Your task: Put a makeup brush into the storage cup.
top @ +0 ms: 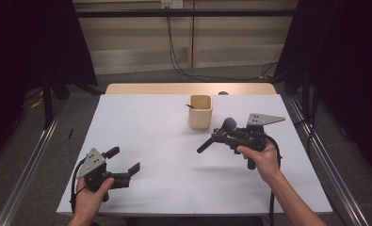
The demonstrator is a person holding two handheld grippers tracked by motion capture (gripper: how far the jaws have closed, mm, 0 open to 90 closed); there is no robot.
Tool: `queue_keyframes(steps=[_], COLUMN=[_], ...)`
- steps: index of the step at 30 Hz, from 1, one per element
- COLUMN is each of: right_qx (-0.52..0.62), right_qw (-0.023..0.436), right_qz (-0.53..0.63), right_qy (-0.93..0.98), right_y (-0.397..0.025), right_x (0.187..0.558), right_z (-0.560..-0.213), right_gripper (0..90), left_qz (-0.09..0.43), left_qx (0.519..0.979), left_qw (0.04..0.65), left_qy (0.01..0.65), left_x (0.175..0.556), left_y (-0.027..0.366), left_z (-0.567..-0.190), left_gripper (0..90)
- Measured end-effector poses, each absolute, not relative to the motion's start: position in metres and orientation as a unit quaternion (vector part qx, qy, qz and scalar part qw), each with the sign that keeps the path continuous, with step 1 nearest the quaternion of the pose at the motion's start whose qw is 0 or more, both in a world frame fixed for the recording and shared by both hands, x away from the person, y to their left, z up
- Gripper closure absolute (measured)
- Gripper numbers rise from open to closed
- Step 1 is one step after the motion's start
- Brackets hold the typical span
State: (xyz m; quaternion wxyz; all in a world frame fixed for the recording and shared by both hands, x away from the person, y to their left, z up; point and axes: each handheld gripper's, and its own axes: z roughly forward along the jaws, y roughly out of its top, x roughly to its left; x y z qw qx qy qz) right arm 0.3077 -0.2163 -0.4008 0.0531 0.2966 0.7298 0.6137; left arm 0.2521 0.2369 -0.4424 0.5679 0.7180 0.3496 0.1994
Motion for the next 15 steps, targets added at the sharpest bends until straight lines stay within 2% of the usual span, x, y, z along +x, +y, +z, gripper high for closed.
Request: queue_keyframes(steps=[15], right_qx=[0.316], right_qw=[0.082], right_qz=[0.602], right_qy=[0.729], right_y=[-0.233], right_x=[0.326], right_z=[-0.38], right_gripper=[71.9], left_qz=[0.2], left_qx=[0.727], left_qw=[0.559], left_qy=[0.344], left_x=[0.248], left_y=[0.241], left_z=[-0.445], left_gripper=[3.5])
